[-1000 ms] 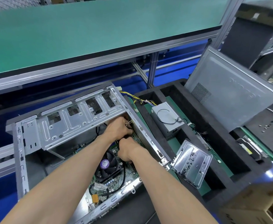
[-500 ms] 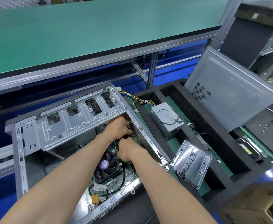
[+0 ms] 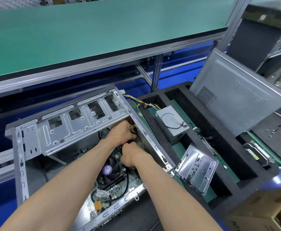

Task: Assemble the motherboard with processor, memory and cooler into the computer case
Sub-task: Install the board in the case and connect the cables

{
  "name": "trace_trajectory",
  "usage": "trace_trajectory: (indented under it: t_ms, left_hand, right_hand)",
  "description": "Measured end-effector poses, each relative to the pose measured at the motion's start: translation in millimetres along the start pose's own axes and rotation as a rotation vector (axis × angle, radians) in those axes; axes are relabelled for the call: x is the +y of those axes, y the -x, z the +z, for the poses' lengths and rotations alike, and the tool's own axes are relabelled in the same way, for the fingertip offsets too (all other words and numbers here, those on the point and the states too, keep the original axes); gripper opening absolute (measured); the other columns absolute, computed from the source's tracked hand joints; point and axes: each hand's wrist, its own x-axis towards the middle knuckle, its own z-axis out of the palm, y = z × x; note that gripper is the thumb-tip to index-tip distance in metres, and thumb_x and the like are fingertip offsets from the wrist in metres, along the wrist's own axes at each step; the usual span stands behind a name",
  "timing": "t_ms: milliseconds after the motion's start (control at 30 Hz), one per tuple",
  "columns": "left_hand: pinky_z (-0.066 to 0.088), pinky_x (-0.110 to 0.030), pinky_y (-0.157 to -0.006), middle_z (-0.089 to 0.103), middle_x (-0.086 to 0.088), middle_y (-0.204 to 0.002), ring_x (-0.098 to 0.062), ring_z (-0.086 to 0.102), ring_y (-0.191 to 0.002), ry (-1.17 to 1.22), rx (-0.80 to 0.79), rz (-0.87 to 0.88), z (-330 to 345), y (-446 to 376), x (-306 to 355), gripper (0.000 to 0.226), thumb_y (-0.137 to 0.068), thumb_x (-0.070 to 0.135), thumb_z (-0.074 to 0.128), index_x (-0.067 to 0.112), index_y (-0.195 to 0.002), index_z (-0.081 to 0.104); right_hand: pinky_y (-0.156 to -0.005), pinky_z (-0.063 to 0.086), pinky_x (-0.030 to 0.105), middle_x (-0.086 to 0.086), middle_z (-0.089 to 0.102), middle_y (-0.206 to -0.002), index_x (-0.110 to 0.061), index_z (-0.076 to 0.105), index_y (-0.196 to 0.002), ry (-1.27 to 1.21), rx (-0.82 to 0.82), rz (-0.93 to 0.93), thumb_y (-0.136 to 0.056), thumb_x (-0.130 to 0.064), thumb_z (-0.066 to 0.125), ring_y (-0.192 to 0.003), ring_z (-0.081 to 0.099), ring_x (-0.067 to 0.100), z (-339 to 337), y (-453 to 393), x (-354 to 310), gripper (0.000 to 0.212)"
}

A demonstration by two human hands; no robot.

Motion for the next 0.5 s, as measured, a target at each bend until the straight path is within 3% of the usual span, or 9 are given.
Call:
trace_trajectory:
  t_ms: [100,300,500]
  left_hand:
    - [0.055,-0.036,-0.064,0.072,-0.003,-0.073,-0.022,0.067,-0.069,-0.007,-0.015,0.014,0.0,1.2,1.1,0.011,-0.072,0.026,0.076,0.018,-0.076,0.069]
    - [0.048,-0.03,-0.06,0.07,0.0,-0.07,-0.019,0.06,-0.064,0.046,0.0,-0.021,3.1,1.4,-0.9,0.017,-0.07,0.028,0.077,0.014,-0.077,0.069]
    - [0.057,-0.036,-0.076,0.07,0.001,-0.076,-0.019,0.065,-0.075,-0.011,0.051,-0.003,3.8,2.0,-0.9,0.016,-0.064,0.036,0.08,0.022,-0.07,0.073]
  right_hand:
    - [-0.076,0.046,0.037,0.024,0.051,-0.133,0.001,0.055,-0.125,0.001,-0.006,0.001,-0.1,-0.011,0.049,-0.114,0.058,0.04,0.4,-0.7,0.1,0.028]
    - [-0.08,0.046,0.04,0.025,0.049,-0.136,0.002,0.052,-0.129,0.017,-0.007,0.002,-0.1,-0.012,0.049,-0.12,0.055,0.04,0.4,-0.8,-0.2,0.032]
    - [-0.092,0.049,0.043,0.024,0.043,-0.142,0.002,0.048,-0.137,0.013,-0.01,0.007,-0.101,-0.014,0.049,-0.126,0.05,0.041,-2.0,1.7,0.3,0.039]
